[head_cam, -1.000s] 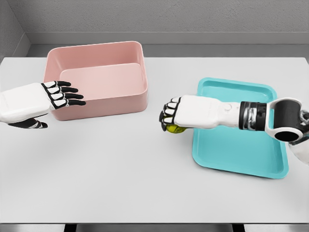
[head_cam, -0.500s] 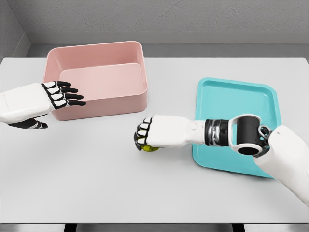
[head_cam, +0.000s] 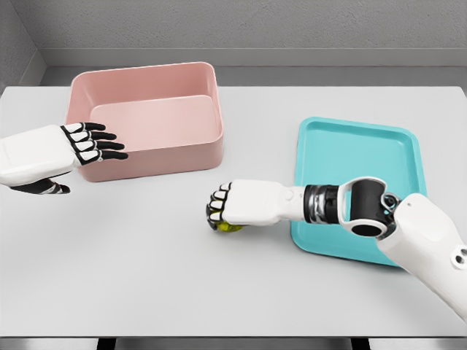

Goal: Put the tennis from the blue tray into the pink basket with both arms

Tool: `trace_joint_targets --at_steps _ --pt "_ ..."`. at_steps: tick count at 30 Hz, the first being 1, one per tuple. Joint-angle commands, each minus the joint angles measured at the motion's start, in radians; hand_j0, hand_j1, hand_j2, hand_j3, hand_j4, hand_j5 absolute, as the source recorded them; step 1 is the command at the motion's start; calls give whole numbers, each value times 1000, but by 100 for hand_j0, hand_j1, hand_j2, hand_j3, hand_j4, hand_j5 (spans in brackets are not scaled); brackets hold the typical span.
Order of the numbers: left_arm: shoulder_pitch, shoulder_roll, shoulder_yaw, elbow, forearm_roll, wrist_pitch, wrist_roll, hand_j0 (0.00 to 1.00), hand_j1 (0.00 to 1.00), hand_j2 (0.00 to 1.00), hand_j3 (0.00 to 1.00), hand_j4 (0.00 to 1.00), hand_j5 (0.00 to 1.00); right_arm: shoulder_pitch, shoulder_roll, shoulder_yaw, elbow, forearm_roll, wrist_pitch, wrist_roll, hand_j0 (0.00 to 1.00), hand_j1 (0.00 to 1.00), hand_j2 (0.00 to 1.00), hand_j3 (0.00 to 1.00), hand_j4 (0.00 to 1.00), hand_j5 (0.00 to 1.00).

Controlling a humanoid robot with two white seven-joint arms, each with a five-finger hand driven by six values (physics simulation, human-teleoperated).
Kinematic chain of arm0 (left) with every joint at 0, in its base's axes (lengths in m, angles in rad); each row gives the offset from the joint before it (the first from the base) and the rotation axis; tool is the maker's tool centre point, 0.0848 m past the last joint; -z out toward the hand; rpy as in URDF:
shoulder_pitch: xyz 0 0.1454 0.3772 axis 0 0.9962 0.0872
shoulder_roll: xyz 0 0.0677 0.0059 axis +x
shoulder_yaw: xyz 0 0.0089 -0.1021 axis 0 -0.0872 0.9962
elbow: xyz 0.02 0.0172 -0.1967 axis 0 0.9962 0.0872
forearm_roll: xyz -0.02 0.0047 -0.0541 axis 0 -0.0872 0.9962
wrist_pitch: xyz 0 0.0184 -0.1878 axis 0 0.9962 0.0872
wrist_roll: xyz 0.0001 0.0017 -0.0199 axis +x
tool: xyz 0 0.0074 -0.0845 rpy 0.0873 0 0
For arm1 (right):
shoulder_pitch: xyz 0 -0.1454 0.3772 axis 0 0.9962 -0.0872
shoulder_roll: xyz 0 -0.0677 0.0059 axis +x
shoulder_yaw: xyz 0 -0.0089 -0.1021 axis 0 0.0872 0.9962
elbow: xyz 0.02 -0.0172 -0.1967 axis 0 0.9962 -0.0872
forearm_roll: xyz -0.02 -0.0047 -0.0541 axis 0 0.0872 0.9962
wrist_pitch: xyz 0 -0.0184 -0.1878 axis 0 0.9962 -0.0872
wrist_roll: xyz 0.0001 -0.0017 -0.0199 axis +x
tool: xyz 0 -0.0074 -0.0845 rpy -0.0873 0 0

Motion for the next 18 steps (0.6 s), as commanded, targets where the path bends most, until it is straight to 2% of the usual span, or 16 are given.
trace_joint_targets --at_steps 1,6,7,11,12,13,18 --pt "0 2 0 0 6 1 1 100 100 100 100 100 100 0 2 10 18 5 2 -2 41 41 41 41 41 41" --pt "2 2 0 0 6 1 1 100 100 100 100 100 100 0 3 10 18 5 2 -2 43 43 43 43 43 43" --pt "2 -1 0 0 6 1 1 100 100 100 100 100 100 2 3 10 18 4 2 0 55 55 55 55 55 55" --pt "2 -1 0 0 6 1 1 100 100 100 100 100 100 8 8 6 19 4 2 0 72 72 72 72 72 72" --pt "2 -1 0 0 6 1 1 100 100 100 100 100 100 9 8 6 19 2 2 0 84 84 84 84 84 84" --pt "2 -1 0 0 6 1 1 100 100 100 100 100 100 11 6 4 19 2 2 0 90 90 90 90 90 90" --pt "2 -1 0 0 6 1 1 100 100 100 100 100 100 11 6 -4 19 2 2 0 99 99 99 99 99 99"
